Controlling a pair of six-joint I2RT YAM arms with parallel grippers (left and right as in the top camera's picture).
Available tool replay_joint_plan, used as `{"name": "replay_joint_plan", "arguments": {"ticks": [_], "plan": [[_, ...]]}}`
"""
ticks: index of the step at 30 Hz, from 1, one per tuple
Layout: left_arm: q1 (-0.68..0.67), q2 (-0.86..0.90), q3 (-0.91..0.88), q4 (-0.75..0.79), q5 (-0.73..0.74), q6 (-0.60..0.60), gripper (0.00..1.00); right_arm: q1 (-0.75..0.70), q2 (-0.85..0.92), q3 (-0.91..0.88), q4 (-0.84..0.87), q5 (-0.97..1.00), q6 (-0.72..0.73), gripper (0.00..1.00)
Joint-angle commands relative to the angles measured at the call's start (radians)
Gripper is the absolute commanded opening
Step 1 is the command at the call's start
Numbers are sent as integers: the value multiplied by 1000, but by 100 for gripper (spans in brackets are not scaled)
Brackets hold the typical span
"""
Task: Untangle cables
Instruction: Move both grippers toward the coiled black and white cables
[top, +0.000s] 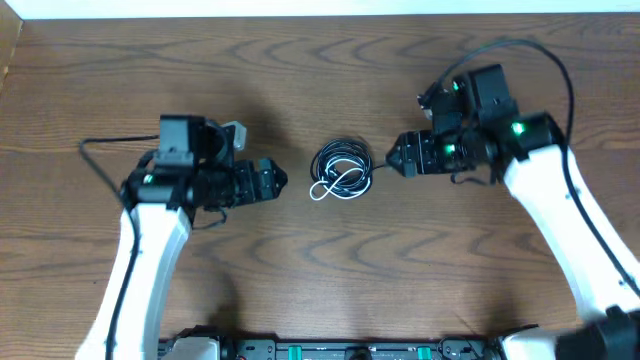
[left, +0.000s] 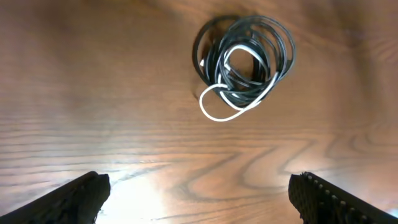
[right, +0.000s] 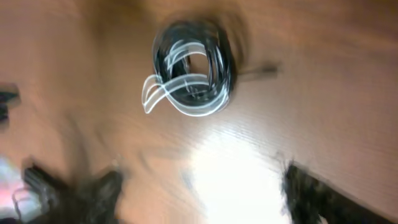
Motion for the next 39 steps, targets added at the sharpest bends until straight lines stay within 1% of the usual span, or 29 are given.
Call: {"name": "replay_joint_plan", "arguments": {"ticks": [1, 4, 5, 8, 10, 13, 16, 17, 18, 20, 21, 22, 24, 25, 27, 29, 32, 33, 34, 36, 37, 39], "plan": [[-3, 78, 13, 0, 57, -81, 98, 6, 103, 191, -108, 55, -61, 90], [-3, 134, 13, 0, 57, -156, 98, 11, 186, 309, -167, 84, -65, 95], [-3, 148, 13, 0, 56, -160, 98, 15, 200, 321, -158, 82, -65, 97], [-3, 183, 13, -1, 57, -161, 98, 32, 227, 312, -101, 79, -65, 99], [-3, 200, 13, -1, 57, -161, 98, 47, 255, 307, -80, 77, -64, 99], [-3, 209, 13, 0, 57, -161, 98, 80, 312, 307, -61, 79, -64, 95], [-3, 209, 13, 8, 56, -161, 98, 118, 383, 307, -30, 121, -56, 94], [-3, 209, 13, 13, 56, -161, 98, 124, 402, 307, -21, 149, -34, 91], [-3, 209, 13, 18, 56, -161, 98, 125, 420, 307, -13, 171, -2, 86], [-3, 209, 13, 22, 56, -161, 98, 124, 448, 307, 2, 167, 36, 65], [-3, 209, 13, 22, 56, -161, 98, 124, 460, 307, 11, 153, 41, 57], [-3, 209, 13, 22, 56, -161, 98, 124, 475, 307, 23, 138, 40, 51], [-3, 209, 13, 23, 56, -161, 98, 126, 499, 307, 34, 142, 32, 43], [-3, 209, 13, 23, 56, -161, 98, 127, 513, 307, 39, 146, 26, 39], [-3, 209, 13, 26, 56, -161, 98, 129, 541, 307, 44, 145, 26, 37], [-3, 209, 13, 26, 56, -161, 98, 129, 570, 307, 50, 126, 25, 33], [-3, 209, 13, 26, 55, -161, 98, 130, 597, 307, 71, 102, 25, 31], [-3, 209, 13, 29, 55, -161, 98, 130, 599, 307, 76, 95, 25, 24], [-3, 209, 13, 30, 55, -161, 98, 130, 599, 307, 76, 92, 26, 20], [-3, 209, 13, 30, 55, -161, 98, 130, 599, 307, 83, 80, 26, 6], [-3, 209, 13, 30, 55, -161, 98, 130, 599, 308, 87, 77, 26, 1], [-3, 209, 13, 30, 53, -161, 98, 130, 598, 314, 85, 64, 26, 1]]}}
